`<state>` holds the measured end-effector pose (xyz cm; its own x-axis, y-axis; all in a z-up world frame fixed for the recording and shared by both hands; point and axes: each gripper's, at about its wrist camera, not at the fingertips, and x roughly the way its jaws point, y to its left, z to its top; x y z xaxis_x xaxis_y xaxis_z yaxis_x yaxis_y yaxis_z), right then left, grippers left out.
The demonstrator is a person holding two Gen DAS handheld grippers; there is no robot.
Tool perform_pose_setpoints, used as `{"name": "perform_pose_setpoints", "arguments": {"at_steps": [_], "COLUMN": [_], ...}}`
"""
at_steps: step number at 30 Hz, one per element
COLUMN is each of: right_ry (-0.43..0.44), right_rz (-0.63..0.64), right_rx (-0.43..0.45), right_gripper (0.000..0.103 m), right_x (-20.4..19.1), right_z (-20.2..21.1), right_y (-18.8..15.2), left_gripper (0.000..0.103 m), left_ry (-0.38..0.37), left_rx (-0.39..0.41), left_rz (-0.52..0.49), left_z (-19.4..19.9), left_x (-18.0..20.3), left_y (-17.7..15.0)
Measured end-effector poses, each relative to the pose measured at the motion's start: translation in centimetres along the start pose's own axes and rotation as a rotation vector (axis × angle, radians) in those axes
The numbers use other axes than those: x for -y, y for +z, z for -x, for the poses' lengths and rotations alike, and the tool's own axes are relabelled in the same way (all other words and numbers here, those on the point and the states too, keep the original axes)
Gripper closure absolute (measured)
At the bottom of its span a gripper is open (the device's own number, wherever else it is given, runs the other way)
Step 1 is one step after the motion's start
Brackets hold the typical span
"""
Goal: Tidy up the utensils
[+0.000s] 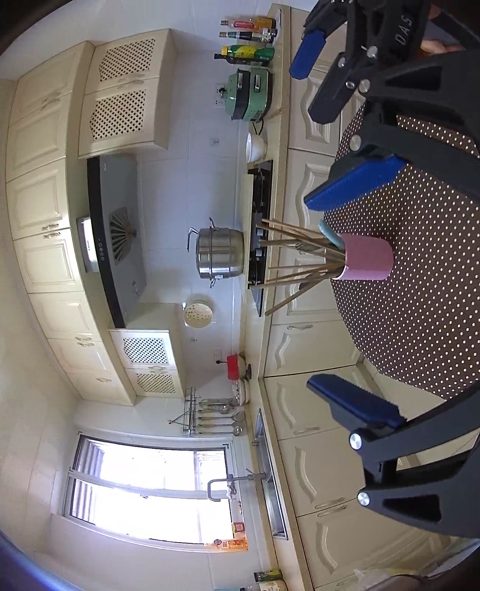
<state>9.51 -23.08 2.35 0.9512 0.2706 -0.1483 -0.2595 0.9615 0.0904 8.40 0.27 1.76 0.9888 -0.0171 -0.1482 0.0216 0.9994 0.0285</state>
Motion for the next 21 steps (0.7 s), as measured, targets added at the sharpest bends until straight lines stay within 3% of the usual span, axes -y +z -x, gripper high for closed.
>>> {"name": "perform_pose_setpoints", "arguments": {"at_steps": [12,21], "right_ry": [-0.039,-0.053], "right_rz": [0.02,0.053], "right_rx": [0.064,0.087], "right_gripper": [0.01,0.01], "right_x": [-1.9,-2.8], "right_z": [5.1,6.4], "right_y": [0.8,1.0], "left_gripper": [0.012,0.012], "left_ry": [-0.011,0.003], "left_rx": [0.058,0.061], "left_rz": [0.021,0.036], "left_z": [5.8,6.9], "left_x": [-0.1,-0.7], "left_y": [1.0,1.2]}}
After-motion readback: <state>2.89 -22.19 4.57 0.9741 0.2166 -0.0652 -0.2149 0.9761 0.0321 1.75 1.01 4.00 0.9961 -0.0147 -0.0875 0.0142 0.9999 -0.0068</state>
